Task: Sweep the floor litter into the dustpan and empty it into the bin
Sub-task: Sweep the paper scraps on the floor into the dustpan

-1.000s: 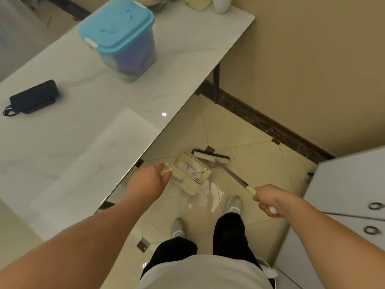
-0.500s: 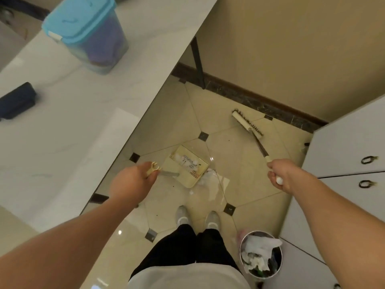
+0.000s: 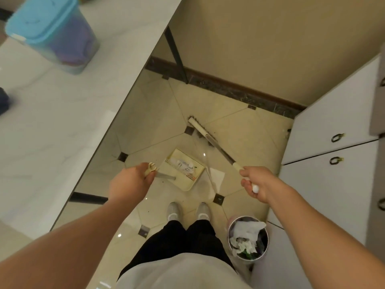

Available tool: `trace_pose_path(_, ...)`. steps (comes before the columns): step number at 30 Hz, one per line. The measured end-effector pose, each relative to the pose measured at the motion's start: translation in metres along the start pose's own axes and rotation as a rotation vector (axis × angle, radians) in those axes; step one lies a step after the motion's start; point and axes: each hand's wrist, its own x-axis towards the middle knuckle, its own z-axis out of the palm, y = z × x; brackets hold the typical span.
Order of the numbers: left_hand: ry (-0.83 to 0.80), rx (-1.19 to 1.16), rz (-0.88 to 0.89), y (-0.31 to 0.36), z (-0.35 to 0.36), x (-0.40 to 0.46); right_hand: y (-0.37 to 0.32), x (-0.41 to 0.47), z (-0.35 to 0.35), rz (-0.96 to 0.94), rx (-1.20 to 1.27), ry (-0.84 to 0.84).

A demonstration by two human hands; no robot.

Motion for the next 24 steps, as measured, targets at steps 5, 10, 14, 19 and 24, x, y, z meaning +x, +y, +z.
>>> trace_pose_path(5,-0.002,-0.019,0.035,0.005,0.002,-0.015,-0.019,0.006,-0.039,-0.082,0.027,0.138)
trace_pose_path(10,-0.003,-0.024,0.02,-0.005,0.008,-0.027,-0.03,0.03,-0.028,-0.032,0.078,0.232)
trace_pose_path(14,0.024,0.002,0.035,-0.027,0.008,-0.046,-0.002,0.034,0.012,0.069,-0.033,0.21)
trace_pose_path(19,0.053,-0.03,-0.005,-0.079,0.008,-0.075,0.073,0.012,0.089,0.152,-0.101,0.167)
trace_pose_path(24,0.041,-0.066,-0.049,-0.15,0.022,-0.122,0.148,-0.012,0.16,0.168,-0.179,0.135)
